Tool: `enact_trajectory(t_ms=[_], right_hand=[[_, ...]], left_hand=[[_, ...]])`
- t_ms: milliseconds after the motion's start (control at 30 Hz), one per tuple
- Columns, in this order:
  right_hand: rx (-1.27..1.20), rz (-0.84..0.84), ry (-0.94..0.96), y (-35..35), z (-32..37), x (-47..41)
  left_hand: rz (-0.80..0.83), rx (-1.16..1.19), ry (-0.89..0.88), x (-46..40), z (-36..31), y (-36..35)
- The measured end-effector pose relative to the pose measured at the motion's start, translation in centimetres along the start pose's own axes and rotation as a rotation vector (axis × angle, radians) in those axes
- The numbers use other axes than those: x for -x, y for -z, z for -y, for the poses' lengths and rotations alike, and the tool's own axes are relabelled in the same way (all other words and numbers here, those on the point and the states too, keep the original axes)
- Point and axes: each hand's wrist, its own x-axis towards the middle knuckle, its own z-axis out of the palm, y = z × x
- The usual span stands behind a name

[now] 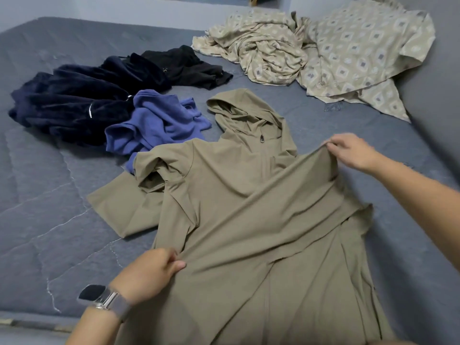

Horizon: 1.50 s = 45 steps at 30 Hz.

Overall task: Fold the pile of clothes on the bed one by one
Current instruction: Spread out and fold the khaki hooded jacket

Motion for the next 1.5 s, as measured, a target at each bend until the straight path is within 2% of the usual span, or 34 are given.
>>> enact_trajectory(t_ms=[67, 133, 200, 267, 400, 433, 500, 533, 567, 633, 667, 733, 767, 833, 967, 1033, 1100, 1200, 1233, 1300, 1367, 1433, 1500], right_hand=[[-0.235, 0.003, 0.039, 0.8, 2.0, -0.8], [-0.228, 0.048, 0.139, 0.0, 3.7, -1.2], [-0.058, 0.126, 0.222, -2.1, 4.4, -1.8], [0.203, 0.205, 0.197, -4.2, 4.3, -2.3], [0.565, 0.034, 0.054, -5.2, 3.6, -2.5], [0.637, 0.038, 0.038, -5.7, 3.0, -2.7], [0.567, 0.108, 0.008, -6.5, 2.0, -3.1], [0.416, 0.104, -0.031, -6.6, 1.7, -3.0], [0.224, 0.021, -0.073, -6.5, 1.6, -2.9], [-0.041, -0.152, -0.16, -6.1, 1.5, -3.2], [-0.072, -0.123, -0.216, -5.9, 1.5, -3.4], [0.026, 0.107, -0.299, -6.0, 1.6, -3.5], [0.094, 0.212, -0.304, -6.4, 1.6, -3.6], [0.201, 0.251, -0.258, -7.0, 1.7, -4.0], [0.367, -0.006, -0.26, -6.9, 2.1, -4.7], [0.429, -0.011, -0.295, -7.2, 2.4, -4.7], [0.403, -0.066, -0.269, -7.7, 3.1, -4.4], [0.25, -0.289, -0.066, -7.4, 5.5, -2.7], [0.167, -0.346, -0.002, -7.1, 6.6, -1.5], [-0.022, -0.402, 0.083, -6.7, 8.4, 1.5], [-0.169, -0.382, 0.115, -7.0, 9.6, 5.2], [-0.27, -0.336, 0.126, -7.8, 10.0, 8.9], [-0.326, -0.307, 0.13, -9.1, 9.7, 11.8]], left_hand=[[0.056, 0.011, 0.006, 0.0, 0.0, 0.2], [0.175, -0.016, 0.016, 0.3, -0.4, 0.4], [0.301, -0.029, 0.035, 0.6, -0.5, 0.6], [0.355, -0.026, 0.065, 0.8, -0.1, 0.8], [0.324, 0.047, 0.138, 0.6, 0.2, 0.8], [0.323, 0.052, 0.137, 0.6, 0.2, 0.8], [0.357, 0.055, 0.132, 0.6, 0.1, 1.0], [0.374, 0.067, 0.136, 0.7, 0.2, 1.1], [0.363, 0.07, 0.144, 0.8, 0.1, 1.2], [0.164, -0.006, 0.168, 0.5, 0.2, 1.2], [0.004, -0.021, 0.195, 0.2, 0.2, 1.1], [-0.296, 0.073, 0.245, -0.6, 0.0, 0.9], [-0.396, 0.112, 0.272, -1.1, -0.2, 1.0], [-0.438, 0.109, 0.33, -2.1, -0.5, 1.1], [-0.329, 0.012, 0.383, -4.2, -0.9, 0.9], [-0.345, -0.01, 0.399, -4.8, -1.1, 1.1], [-0.462, 0.077, 0.48, -4.9, -1.0, 1.8], [-0.776, 0.164, 0.699, -4.5, 0.4, 3.7], [-0.813, 0.189, 0.778, -4.4, 1.2, 4.6], [-0.7, 0.319, 0.92, -4.8, 4.2, 5.7], [-0.59, 0.672, 0.863, -5.7, 6.4, 6.6], [-0.605, 1.158, 0.683, -5.9, 6.5, 7.4], [-0.63, 1.362, 0.463, -5.7, 5.4, 7.9]])
